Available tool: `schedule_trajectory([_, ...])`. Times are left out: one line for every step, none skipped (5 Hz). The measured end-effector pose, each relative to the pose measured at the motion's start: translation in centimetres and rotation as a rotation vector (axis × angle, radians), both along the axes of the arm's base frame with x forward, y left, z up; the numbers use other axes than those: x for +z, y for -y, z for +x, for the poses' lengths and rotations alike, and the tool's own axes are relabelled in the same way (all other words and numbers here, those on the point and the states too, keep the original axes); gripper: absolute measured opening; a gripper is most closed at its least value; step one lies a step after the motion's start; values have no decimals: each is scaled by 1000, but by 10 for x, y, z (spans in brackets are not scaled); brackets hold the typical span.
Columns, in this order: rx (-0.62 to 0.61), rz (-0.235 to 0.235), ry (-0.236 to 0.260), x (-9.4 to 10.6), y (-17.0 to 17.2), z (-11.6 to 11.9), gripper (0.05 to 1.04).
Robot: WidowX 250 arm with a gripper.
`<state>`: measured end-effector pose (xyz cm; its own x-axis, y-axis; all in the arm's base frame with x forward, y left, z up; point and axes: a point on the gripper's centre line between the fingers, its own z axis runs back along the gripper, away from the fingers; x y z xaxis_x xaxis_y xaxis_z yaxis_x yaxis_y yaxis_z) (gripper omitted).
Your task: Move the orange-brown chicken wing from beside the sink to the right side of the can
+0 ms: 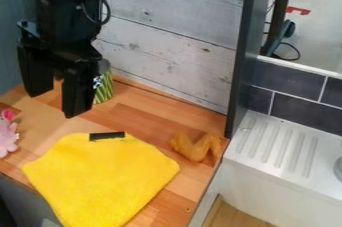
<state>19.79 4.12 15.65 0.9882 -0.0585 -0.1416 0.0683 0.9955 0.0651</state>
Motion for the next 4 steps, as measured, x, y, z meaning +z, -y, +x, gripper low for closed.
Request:
schedule_trajectory([2,-4,-21,-5,1,-1,1001])
schedule_trajectory([-89,21,-8,-15,15,25,1001])
schedule_trajectory([-189,24,5,-26,33,52,1001])
schedule_trajectory([-294,22,-42,-46,55,78,1000])
